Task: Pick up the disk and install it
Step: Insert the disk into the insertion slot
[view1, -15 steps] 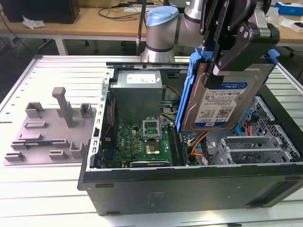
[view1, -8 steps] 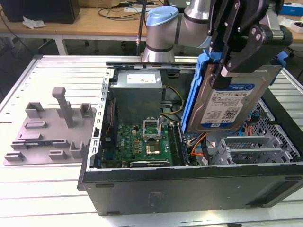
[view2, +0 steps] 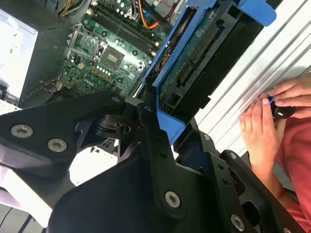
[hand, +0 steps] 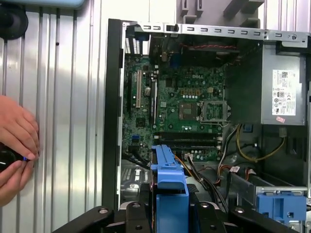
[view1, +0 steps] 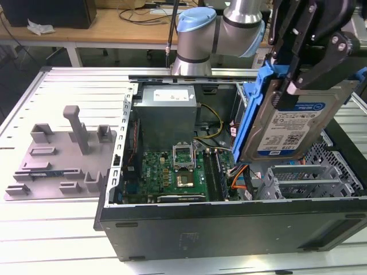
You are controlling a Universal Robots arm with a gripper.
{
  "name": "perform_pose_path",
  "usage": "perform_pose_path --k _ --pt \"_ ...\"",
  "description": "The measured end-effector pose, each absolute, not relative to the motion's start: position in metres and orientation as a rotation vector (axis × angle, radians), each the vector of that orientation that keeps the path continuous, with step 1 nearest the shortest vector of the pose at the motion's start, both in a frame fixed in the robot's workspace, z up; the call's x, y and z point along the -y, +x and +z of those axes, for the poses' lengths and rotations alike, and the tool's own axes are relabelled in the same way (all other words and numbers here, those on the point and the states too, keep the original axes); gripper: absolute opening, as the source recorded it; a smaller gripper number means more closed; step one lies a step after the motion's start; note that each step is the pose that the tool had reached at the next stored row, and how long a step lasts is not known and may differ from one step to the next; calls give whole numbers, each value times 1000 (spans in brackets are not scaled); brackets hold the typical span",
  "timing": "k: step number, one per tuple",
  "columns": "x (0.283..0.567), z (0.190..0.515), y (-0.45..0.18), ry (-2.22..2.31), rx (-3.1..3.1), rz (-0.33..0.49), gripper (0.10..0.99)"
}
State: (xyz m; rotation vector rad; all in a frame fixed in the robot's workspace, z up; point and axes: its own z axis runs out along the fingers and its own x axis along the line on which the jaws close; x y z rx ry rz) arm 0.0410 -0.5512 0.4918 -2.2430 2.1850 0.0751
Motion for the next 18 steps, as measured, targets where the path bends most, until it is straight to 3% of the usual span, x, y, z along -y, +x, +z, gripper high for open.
perform_pose_path --k 18 --pt "556 492 101 -2243 -2185 75 369"
